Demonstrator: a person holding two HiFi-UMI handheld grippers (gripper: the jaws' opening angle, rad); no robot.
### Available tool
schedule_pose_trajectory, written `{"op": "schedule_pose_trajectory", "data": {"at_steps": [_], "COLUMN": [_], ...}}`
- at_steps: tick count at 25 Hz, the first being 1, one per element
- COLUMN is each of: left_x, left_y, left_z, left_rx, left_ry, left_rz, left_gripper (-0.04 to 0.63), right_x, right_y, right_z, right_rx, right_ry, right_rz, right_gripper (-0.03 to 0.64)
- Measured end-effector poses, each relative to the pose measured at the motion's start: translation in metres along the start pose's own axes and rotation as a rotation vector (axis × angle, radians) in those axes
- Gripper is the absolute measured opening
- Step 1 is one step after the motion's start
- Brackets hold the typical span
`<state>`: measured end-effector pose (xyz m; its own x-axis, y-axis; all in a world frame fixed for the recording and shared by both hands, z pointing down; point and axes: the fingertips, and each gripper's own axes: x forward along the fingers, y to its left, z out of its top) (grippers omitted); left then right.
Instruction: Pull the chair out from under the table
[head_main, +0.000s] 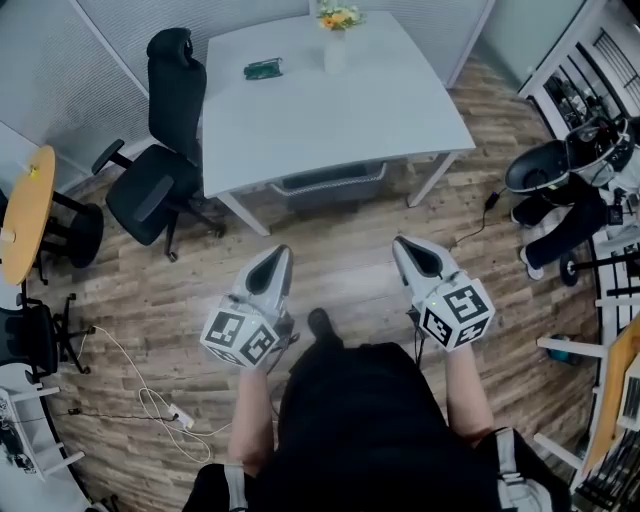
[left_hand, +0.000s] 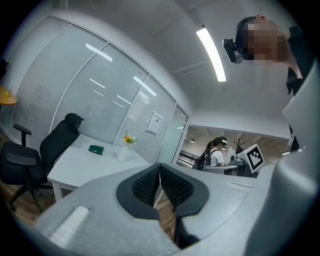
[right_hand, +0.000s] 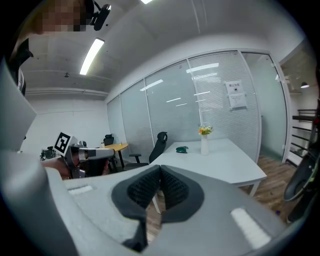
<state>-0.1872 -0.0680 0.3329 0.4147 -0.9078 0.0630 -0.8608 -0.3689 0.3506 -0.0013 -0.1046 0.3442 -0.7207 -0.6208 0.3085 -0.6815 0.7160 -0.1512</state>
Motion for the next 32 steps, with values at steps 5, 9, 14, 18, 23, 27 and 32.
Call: {"op": "schedule_pose_trajectory", "data": {"at_steps": [5,9,14,18,23,27,32], "left_x": [0.014,0.023,0.042,0.065,0.088,0.105,0.126], "left_y": [0.024,0.029,0.031,0.024,0.033,0.042,0.046], "left_z": [-0.008,-0.02,-0.041,-0.073,-0.082,-0.09,-0.098], "left_rx": [-0.007,-0.021,-0.042,0.005,-0.007,0.005,0.021], "left_ry": [0.026,0.065,0.129,0.246,0.277,0.314,0.331], "left_rz": [-0.023,-0.037,-0.043,-0.076,-0.037,-0.002,0.029], "left_gripper": [0.011,0.012,0.012,0.012,0.012,0.012,0.012], "right_x": [0.025,0.033,0.045,0.065,0.091,0.107,0.122], "right_y": [0.003,0.005,-0.013,-0.028,-0.047,-0.063,-0.087], "right_z": [-0.005,-0.013,-0.024,-0.034,-0.046,-0.056,-0.067], "right_rx": [-0.004,0.002,0.029,0.038,-0.074,-0.128,-0.202], "right_ry": [0.023,0.062,0.105,0.147,0.225,0.268,0.321], "right_rz": [-0.013,-0.014,-0.013,0.012,0.038,0.067,0.1], "right_gripper": [0.003,0.003,0.003,0.003,0.003,0.005,0.02]}}
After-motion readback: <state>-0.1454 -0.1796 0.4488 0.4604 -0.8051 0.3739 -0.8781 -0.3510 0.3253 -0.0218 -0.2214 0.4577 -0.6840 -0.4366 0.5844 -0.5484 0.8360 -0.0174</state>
